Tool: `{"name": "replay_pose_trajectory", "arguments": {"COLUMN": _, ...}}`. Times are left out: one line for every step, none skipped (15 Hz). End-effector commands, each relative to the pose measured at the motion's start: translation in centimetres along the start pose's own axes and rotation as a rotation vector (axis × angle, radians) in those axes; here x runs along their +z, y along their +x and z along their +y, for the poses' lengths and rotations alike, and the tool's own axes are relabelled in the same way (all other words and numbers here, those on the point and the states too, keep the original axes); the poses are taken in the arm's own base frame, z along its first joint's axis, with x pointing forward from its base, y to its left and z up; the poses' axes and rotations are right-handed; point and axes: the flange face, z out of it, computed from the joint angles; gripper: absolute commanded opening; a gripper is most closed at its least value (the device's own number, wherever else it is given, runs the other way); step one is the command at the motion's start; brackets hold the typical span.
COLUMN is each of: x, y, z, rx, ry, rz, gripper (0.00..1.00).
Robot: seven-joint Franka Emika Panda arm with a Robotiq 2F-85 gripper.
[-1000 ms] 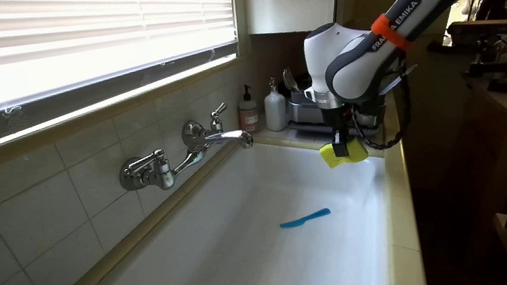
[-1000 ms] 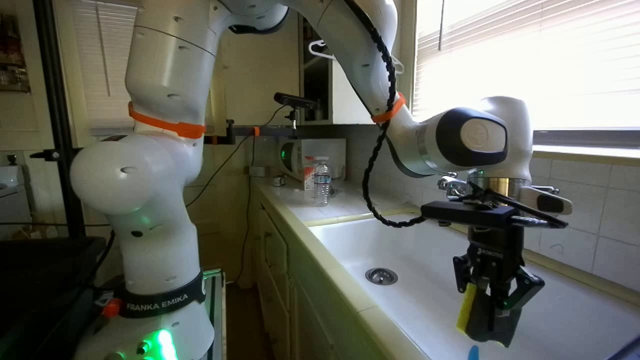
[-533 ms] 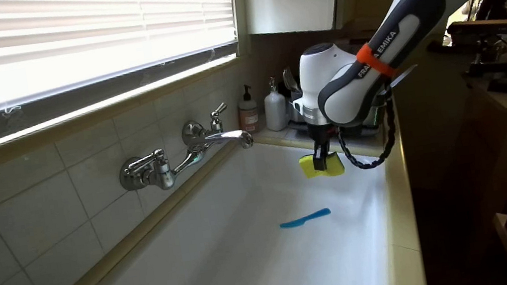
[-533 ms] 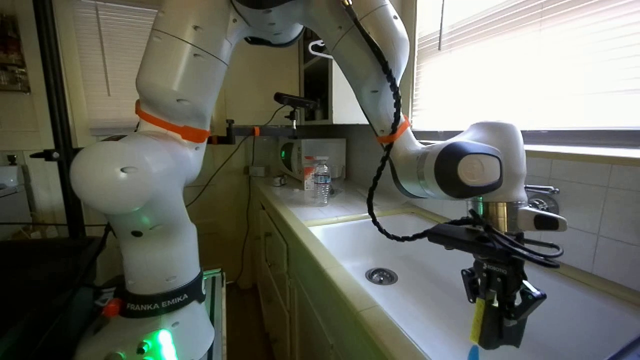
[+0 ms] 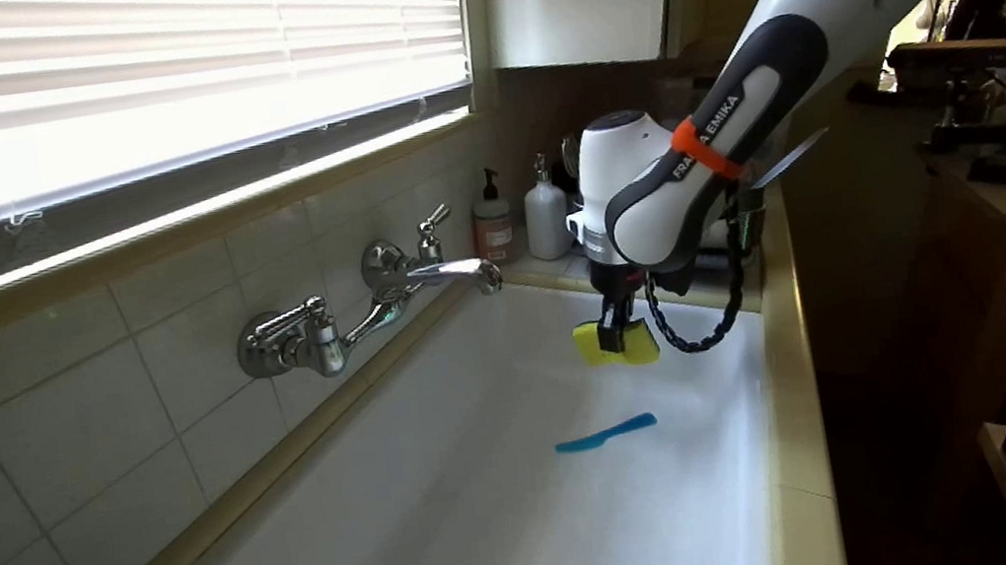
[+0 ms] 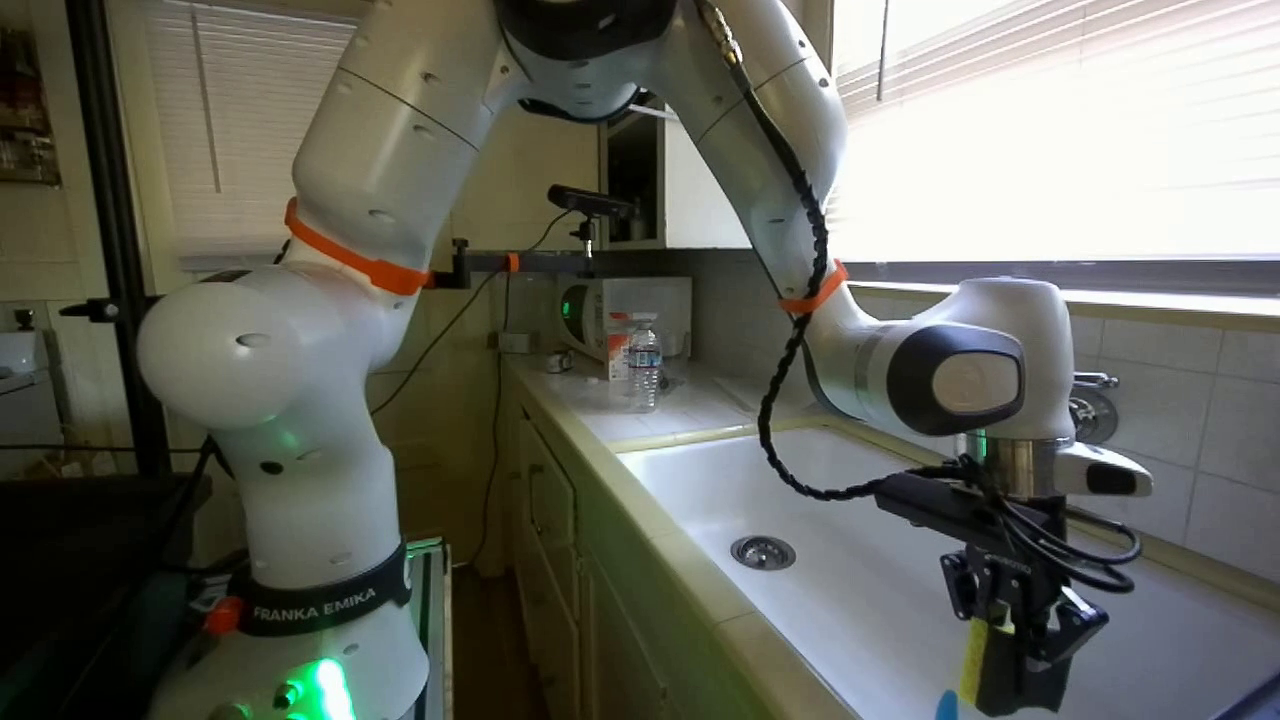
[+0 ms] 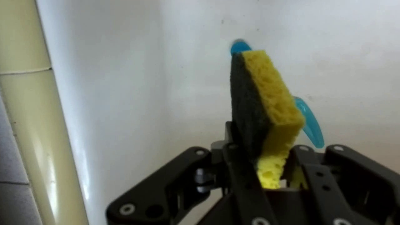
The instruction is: Use the sponge to wipe the sink
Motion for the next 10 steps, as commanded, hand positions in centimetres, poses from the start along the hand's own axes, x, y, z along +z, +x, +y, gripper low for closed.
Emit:
{"name": "replay_pose_trajectory", "arguments": {"x": 0.7, "y": 0.9, "z": 0.2, "rx": 0.001, "ry": 0.015, "rz": 0.023, "gripper": 0.47}}
{"name": "replay_pose_trajectory", "arguments": {"x": 0.6, "y": 0.9, "z": 0.3, "rx": 0.002, "ry": 0.014, "rz": 0.028, "gripper": 0.56}}
{"name": "replay_pose_trajectory", "arguments": {"x": 0.4, "y": 1.0, "z": 0.2, "rx": 0.002, "ry": 0.014, "rz": 0.033, "gripper": 0.62}}
{"name": "replay_pose_trajectory", "arguments": {"x": 0.2, "y": 1.0, "z": 0.2, "rx": 0.002, "ry": 0.013, "rz": 0.036, "gripper": 0.71}}
{"name": "replay_pose_trajectory", "arguments": {"x": 0.0, "y": 1.0, "z": 0.1, "rx": -0.001, "ry": 0.014, "rz": 0.041, "gripper": 0.77}}
{"name": "replay_pose_trajectory", "arguments": {"x": -0.2, "y": 1.0, "z": 0.0, "rx": -0.002, "ry": 0.013, "rz": 0.046, "gripper": 0.84}}
{"name": "replay_pose_trajectory", "arguments": {"x": -0.4, "y": 1.0, "z": -0.2, "rx": -0.004, "ry": 0.013, "rz": 0.051, "gripper": 0.93}}
{"name": "replay_pose_trajectory", "arguments": {"x": -0.8, "y": 1.0, "z": -0.4, "rx": -0.006, "ry": 0.018, "rz": 0.059, "gripper": 0.99}}
{"name": "replay_pose_trajectory", "arguments": {"x": -1.1, "y": 1.0, "z": -0.6, "rx": -0.005, "ry": 0.022, "rz": 0.066, "gripper": 1.0}}
{"name": "replay_pose_trajectory", "arguments": {"x": -1.6, "y": 0.9, "z": -0.9, "rx": -0.007, "ry": 0.028, "rz": 0.074, "gripper": 1.0}}
